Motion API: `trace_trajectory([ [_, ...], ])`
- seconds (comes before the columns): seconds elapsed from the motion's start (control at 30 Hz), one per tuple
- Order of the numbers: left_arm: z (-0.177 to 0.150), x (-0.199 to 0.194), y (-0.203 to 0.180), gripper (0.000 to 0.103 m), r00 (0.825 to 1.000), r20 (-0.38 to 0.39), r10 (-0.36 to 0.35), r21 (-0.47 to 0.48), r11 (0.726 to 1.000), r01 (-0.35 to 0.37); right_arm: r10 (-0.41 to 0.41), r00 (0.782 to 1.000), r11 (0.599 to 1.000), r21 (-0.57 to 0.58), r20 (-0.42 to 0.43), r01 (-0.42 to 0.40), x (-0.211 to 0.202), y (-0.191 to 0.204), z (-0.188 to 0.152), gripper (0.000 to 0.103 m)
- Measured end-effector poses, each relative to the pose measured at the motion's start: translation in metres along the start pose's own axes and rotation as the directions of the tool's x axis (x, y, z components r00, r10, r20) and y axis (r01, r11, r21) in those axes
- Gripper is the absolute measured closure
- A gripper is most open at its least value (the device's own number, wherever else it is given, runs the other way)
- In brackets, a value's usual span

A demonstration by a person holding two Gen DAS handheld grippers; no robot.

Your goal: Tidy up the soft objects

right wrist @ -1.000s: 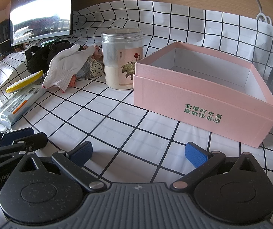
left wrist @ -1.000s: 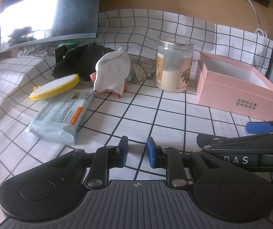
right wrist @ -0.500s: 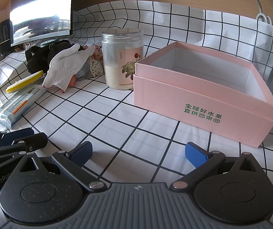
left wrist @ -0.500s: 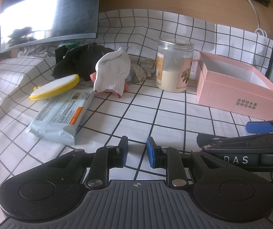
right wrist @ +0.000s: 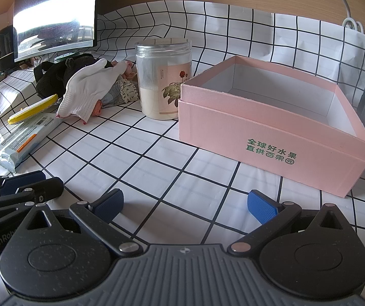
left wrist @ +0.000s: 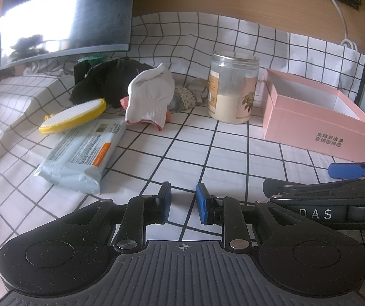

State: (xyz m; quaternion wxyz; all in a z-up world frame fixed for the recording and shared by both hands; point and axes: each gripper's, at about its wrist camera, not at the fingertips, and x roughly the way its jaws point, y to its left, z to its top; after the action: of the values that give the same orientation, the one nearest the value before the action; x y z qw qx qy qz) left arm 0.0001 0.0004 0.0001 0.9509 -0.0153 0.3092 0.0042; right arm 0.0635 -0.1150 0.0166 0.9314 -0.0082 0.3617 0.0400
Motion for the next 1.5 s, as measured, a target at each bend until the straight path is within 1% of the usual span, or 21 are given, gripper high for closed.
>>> trace_trajectory([
  [0.3, 0.0, 0.0, 0.0, 0.078, 1.0, 0.0, 0.003, 0.004, 1.0, -0.003, 0.0, 1.0, 1.0, 0.0, 0.0, 0.0, 0.0, 0.0, 0.0, 0.0],
  [0.53, 0.0, 0.0, 0.002, 0.078, 1.0, -0.001, -0.008, -0.009, 1.0, 0.008, 0.0, 1.0, 1.0, 0.0, -0.003, 0.0, 0.0, 0.0, -0.001, 0.0],
  [0.67, 0.006, 0.002, 0.009, 0.078, 0.999, -0.023, -0.038, -0.028, 0.999, 0.037, 0.018, 0.994, 1.0, -0.013, -0.108, -0.019, 0.002, 0.0, 0.007, 0.0],
  [0.77, 0.014, 0.002, 0.022, 0.078, 0.998, -0.04, -0.047, -0.07, 0.997, 0.044, 0.014, 0.987, 1.0, -0.014, -0.161, -0.017, 0.009, 0.005, 0.009, 0.0],
  [0.87, 0.026, -0.004, 0.037, 0.078, 0.998, -0.02, -0.062, -0.086, 0.994, 0.06, -0.001, 0.983, 1.0, 0.001, -0.183, 0.001, 0.005, 0.005, 0.013, 0.0],
  [0.97, 0.038, -0.008, 0.058, 0.078, 0.995, -0.015, -0.101, -0.089, 0.991, 0.1, -0.02, 0.981, 1.0, 0.016, -0.191, 0.024, 0.005, 0.007, 0.012, 0.0],
  [1.03, 0.046, -0.01, 0.076, 0.078, 0.993, -0.02, -0.116, -0.096, 0.989, 0.114, -0.022, 0.981, 0.999, 0.018, -0.195, 0.026, 0.006, 0.007, 0.012, 0.0],
  [1.07, 0.049, -0.01, 0.086, 0.078, 0.993, -0.021, -0.112, -0.102, 0.989, 0.11, -0.022, 0.981, 0.999, 0.019, -0.195, 0.026, 0.006, 0.007, 0.012, 0.0],
  [1.13, 0.057, -0.008, 0.114, 0.079, 0.997, -0.021, -0.078, -0.122, 0.99, 0.075, -0.017, 0.98, 1.0, 0.012, -0.2, 0.02, 0.004, 0.008, 0.011, 0.0],
  [1.2, 0.066, -0.002, 0.147, 0.079, 0.998, -0.047, -0.051, -0.151, 0.988, 0.044, 0.003, 0.976, 1.0, -0.013, -0.218, -0.006, 0.002, 0.015, 0.011, 0.0],
  [1.27, 0.074, 0.006, 0.178, 0.079, 0.996, -0.07, -0.061, -0.189, 0.981, 0.047, -0.002, 0.971, 1.0, -0.017, -0.239, -0.002, 0.002, 0.026, 0.015, 0.0],
  [1.3, 0.079, 0.011, 0.195, 0.079, 0.993, -0.085, -0.077, -0.212, 0.976, 0.057, -0.006, 0.972, 1.0, -0.016, -0.233, 0.002, 0.0, 0.034, 0.019, 0.0],
  [1.37, 0.089, 0.022, 0.223, 0.079, 0.985, -0.115, -0.128, -0.251, 0.963, 0.096, 0.016, 0.981, 1.0, -0.017, -0.193, -0.02, -0.003, 0.055, 0.031, 0.0],
  [1.4, 0.094, 0.03, 0.236, 0.079, 0.977, -0.136, -0.166, -0.272, 0.954, 0.125, 0.033, 0.984, 0.999, -0.02, -0.173, -0.036, -0.004, 0.066, 0.039, 0.0],
  [1.47, 0.098, 0.047, 0.255, 0.079, 0.955, -0.186, -0.232, -0.32, 0.933, 0.164, 0.06, 0.989, 0.998, -0.028, -0.134, -0.064, -0.003, 0.094, 0.057, 0.0],
  [1.5, 0.1, 0.058, 0.265, 0.079, 0.938, -0.216, -0.271, -0.362, 0.914, 0.181, 0.069, 0.99, 0.997, -0.033, -0.123, -0.074, -0.002, 0.105, 0.065, 0.0],
])
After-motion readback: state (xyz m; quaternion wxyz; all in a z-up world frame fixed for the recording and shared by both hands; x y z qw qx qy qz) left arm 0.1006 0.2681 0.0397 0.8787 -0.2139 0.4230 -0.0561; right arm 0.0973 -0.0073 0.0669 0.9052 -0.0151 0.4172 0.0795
